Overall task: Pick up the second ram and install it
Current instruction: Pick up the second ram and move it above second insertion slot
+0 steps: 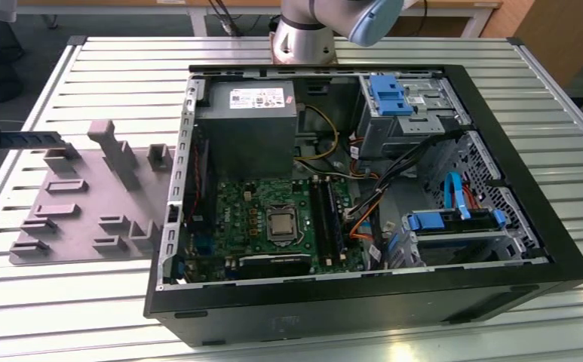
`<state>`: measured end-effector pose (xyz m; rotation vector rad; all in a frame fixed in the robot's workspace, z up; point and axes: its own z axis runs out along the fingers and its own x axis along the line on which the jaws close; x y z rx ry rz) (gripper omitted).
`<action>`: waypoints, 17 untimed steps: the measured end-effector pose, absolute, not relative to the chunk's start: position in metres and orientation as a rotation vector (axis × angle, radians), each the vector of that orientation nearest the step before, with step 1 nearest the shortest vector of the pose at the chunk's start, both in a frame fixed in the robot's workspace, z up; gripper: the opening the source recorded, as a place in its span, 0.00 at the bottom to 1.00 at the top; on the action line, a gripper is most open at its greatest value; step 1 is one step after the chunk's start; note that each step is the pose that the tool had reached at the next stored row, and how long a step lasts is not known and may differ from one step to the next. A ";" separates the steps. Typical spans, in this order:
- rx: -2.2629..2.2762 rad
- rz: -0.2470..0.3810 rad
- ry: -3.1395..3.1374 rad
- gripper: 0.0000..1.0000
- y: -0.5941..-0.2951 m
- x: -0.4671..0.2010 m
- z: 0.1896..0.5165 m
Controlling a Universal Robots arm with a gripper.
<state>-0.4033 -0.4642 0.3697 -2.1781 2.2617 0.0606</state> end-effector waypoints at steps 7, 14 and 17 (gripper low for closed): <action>-2.178 0.061 2.262 0.14 -0.464 -0.403 0.374; -2.178 0.061 2.262 0.14 -0.464 -0.403 0.380; -2.178 0.061 2.262 0.14 -0.464 -0.403 0.381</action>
